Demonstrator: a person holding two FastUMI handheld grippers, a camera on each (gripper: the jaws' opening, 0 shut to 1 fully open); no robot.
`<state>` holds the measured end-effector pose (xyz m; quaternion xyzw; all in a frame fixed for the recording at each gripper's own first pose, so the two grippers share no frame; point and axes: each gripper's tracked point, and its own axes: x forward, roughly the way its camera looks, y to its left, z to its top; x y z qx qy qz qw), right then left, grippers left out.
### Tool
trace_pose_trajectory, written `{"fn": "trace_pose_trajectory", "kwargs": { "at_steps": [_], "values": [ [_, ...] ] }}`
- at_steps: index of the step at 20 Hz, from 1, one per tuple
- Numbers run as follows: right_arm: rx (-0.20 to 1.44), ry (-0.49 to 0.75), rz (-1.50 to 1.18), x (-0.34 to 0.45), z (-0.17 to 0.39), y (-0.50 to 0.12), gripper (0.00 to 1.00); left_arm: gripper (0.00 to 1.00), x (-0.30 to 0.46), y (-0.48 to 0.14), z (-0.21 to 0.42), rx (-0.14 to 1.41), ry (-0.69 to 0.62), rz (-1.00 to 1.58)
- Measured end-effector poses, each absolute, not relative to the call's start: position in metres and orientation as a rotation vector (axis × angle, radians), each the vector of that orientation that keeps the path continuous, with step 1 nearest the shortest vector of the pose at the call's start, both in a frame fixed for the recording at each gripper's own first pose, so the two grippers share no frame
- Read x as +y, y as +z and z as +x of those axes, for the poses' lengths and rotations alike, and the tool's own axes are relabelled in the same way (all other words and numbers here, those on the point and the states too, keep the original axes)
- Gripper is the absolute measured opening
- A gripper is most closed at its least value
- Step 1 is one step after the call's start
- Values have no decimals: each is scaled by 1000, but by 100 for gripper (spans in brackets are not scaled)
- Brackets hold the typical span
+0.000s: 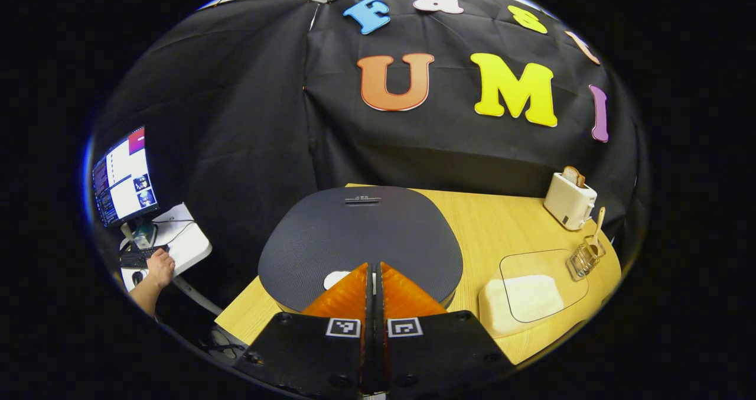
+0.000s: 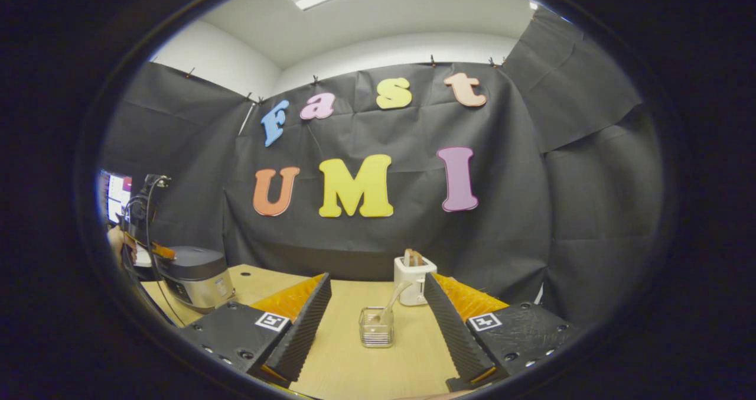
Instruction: Close the left gripper, press the button to open the rice cooker; take a wooden spoon from the chopstick holder with the right hand, scoop a spoonful of rice and pour it into the rice cooker, then put the wooden spoon back into the chopstick holder.
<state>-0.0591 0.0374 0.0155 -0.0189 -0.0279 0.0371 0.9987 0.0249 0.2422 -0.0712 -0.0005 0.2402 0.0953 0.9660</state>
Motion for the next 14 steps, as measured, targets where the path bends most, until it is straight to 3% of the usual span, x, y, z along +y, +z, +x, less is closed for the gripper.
{"fn": "trace_pose_trajectory", "kwargs": {
  "at_steps": [6,11,14],
  "values": [
    [-62,95,-43,46,-64,17,94,3,245,-69,22,467,173,-44],
    [-64,77,-58,41,-62,17,94,3,246,-16,18,264,262,10],
    [-43,75,-46,40,-56,12,94,3,224,17,11,159,229,11]
  ]
}}
